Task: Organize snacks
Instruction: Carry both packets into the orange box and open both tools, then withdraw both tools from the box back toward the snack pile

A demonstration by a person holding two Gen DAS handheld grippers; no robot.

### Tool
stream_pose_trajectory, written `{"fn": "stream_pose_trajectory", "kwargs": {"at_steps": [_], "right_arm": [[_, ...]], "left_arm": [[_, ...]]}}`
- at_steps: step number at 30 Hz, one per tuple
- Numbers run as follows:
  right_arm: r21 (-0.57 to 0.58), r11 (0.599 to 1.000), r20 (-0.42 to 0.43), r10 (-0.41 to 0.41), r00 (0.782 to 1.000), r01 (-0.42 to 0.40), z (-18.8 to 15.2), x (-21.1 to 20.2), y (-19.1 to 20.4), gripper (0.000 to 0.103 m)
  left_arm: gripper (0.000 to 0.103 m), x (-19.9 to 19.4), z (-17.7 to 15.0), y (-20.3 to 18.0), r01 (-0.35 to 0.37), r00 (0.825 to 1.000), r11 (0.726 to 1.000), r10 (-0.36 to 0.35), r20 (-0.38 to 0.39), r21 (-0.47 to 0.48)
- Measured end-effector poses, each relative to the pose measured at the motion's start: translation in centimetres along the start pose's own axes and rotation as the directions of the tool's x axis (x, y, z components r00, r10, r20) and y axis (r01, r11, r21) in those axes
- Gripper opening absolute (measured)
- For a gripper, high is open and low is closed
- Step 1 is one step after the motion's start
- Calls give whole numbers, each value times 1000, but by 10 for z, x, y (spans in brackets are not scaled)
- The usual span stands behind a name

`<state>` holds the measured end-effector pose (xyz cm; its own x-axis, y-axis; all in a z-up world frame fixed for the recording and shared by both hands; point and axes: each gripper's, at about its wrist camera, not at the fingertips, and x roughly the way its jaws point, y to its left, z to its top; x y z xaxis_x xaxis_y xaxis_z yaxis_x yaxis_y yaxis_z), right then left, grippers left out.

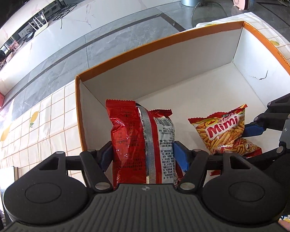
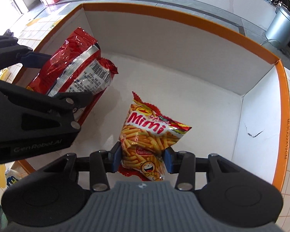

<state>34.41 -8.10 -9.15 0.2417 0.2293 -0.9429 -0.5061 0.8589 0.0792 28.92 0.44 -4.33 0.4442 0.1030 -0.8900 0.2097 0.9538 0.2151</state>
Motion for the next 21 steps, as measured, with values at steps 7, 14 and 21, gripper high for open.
{"fn": "stream_pose_trajectory", "kwargs": {"at_steps": [7,14,21], "right_arm": [[10,1000,-64,1,998,0,14,10,6,42],[11,1000,-80,-6,997,7,19,5,13,45],[31,999,-59,-33,998,35,31,-10,13,73]], "left_arm": [[77,4,2,-2,-12,999,1000,12,-33,14],[82,2,3,1,6,999,1000,-6,-43,0],[93,-7,2,7,15,1000,999,-15,-12,-32]]}}
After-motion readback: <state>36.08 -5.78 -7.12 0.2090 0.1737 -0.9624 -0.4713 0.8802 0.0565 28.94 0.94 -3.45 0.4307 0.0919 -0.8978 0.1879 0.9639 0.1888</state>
